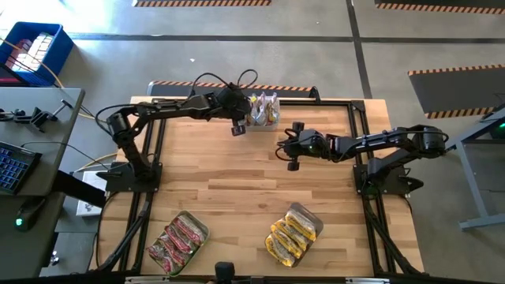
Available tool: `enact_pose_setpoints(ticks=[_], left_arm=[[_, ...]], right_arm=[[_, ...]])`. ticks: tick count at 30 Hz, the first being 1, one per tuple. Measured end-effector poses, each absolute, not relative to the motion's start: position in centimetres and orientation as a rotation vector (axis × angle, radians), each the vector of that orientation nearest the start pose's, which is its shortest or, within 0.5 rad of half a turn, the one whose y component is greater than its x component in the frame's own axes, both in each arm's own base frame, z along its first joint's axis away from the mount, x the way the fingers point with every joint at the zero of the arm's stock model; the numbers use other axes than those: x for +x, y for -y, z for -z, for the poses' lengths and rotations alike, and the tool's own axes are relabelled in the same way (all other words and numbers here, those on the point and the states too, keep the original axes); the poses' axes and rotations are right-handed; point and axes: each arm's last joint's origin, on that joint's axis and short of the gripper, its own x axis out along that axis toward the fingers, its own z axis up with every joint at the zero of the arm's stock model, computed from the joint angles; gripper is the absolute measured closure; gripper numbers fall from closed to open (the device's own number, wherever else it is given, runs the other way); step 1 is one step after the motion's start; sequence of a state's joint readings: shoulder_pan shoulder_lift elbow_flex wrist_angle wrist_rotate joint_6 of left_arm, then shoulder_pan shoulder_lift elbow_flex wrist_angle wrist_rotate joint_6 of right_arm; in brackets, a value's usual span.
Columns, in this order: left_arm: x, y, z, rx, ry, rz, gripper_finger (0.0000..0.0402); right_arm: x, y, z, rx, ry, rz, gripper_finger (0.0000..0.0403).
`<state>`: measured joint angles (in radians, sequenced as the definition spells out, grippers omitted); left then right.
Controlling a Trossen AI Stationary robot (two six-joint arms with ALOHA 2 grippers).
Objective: Sort Maruchan noodles
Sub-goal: Put the light blue noodle pack into the transparent bin, then return to Home Position
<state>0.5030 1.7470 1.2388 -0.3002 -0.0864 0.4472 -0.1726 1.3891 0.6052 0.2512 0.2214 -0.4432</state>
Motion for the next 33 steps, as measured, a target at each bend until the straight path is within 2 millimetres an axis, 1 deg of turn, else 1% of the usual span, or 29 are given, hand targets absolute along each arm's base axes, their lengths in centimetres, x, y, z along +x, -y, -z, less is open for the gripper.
enact_pose_setpoints(ticks=[2,5,7,9,12,14,16,19,23,26,30,33], left_arm=[[32.5,-18.2,-23.3,0.171,-0.837,-0.303,0.0401],[31.6,-17.8,-22.9,0.074,-0.744,-0.182,0.0401],[31.0,-17.3,-22.4,0.061,-0.686,-0.134,0.0401],[30.5,-16.6,-22.3,0.073,-0.626,-0.101,0.0401],[29.8,-15.3,-22.6,0.098,-0.529,-0.051,0.0401],[28.9,-14.5,-22.9,0.101,-0.469,-0.029,0.0401],[28.0,-13.8,-23.3,0.114,-0.399,-0.040,0.0401],[26.1,-12.8,-23.3,0.111,-0.318,-0.061,0.0401],[23.7,-11.3,-23.2,0.104,-0.205,-0.085,0.0401],[22.3,-10.3,-22.9,0.086,-0.135,-0.090,0.0401],[21.0,-8.9,-22.2,0.075,-0.088,-0.100,0.0401],[20.3,-8.1,-21.7,0.084,-0.080,-0.160,0.0401]], right_arm=[[26.6,5.3,-18.4,-0.441,-0.609,0.230,0.0403],[26.2,5.9,-18.0,-0.432,-0.603,0.222,0.0403],[25.5,6.5,-17.2,-0.413,-0.597,0.219,0.0403],[24.7,7.1,-16.5,-0.381,-0.543,0.202,0.0403],[23.4,7.9,-16.0,-0.334,-0.449,0.150,0.0403],[22.4,8.2,-15.8,-0.305,-0.414,0.112,0.0403],[21.8,8.5,-16.3,-0.277,-0.372,0.095,0.0403],[21.1,8.6,-17.5,-0.216,-0.322,0.130,0.0403],[20.1,8.1,-19.3,-0.172,-0.263,0.148,0.0403],[19.5,7.5,-20.5,-0.165,-0.222,0.208,0.0403],[19.2,6.5,-21.2,-0.224,-0.238,0.351,0.0403],[19.1,5.6,-21.2,-0.239,-0.259,0.412,0.0403]])
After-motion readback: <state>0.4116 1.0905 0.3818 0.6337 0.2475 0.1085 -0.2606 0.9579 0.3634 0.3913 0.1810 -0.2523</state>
